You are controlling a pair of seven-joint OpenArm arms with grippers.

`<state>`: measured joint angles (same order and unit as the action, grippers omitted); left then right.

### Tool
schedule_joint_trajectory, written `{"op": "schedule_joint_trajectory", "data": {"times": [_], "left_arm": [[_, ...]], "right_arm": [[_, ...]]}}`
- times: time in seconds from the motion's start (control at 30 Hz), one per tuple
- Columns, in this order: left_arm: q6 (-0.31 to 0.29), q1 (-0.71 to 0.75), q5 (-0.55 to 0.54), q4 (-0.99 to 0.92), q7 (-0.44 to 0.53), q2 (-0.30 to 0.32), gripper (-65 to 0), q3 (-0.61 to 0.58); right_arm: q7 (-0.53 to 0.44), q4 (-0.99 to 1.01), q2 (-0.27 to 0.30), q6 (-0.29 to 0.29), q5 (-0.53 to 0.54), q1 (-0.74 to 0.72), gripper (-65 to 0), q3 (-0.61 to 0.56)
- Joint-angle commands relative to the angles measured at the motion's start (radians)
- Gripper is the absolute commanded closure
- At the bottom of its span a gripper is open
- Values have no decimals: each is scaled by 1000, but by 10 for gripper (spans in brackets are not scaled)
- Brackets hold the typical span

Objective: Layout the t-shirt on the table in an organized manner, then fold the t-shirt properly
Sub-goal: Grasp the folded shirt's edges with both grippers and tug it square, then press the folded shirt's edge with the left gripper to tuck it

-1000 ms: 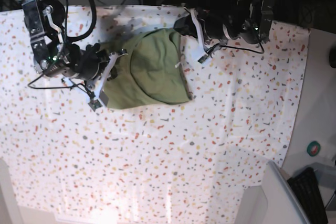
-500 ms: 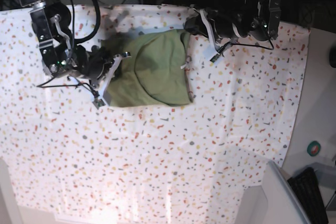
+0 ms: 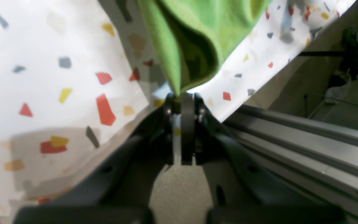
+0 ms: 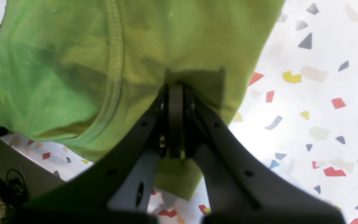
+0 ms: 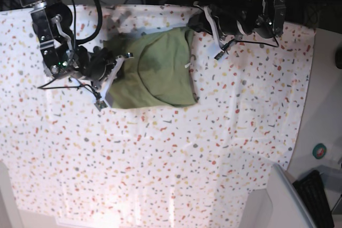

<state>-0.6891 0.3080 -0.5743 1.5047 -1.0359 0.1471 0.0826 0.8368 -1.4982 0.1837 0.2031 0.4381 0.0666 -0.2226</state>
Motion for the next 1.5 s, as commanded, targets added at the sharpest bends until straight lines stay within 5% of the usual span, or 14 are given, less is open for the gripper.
{"op": "schedule_joint_trajectory", "data": {"times": [0.0, 0.13, 0.37, 0.5, 0.83, 1.13, 1.47], "left_arm": [[-9, 6, -14, 15, 7, 7, 0, 19], [1, 20, -20, 24, 7, 19, 0, 72], [6, 23, -20, 26, -42, 19, -416, 108], [6, 23, -20, 26, -40, 19, -530, 110], [7, 26, -25, 267, -44, 26, -535, 188], [3, -146, -23, 29, -44, -63, -535, 185], [-9, -178, -25, 7, -96, -96, -535, 164]], "right_arm": [[-14, -12, 4, 8, 5, -14, 0, 4], [-14, -12, 4, 8, 5, -12, 0, 4], [-12, -12, 4, 8, 5, -15, 0, 4], [-12, -14, 4, 8, 6, -12, 0, 4], [-11, -215, 7, 8, 11, 42, 0, 13], [-11, -241, 7, 8, 11, 52, 0, 15], [-11, -238, 12, 8, 6, 54, 0, 45]]}}
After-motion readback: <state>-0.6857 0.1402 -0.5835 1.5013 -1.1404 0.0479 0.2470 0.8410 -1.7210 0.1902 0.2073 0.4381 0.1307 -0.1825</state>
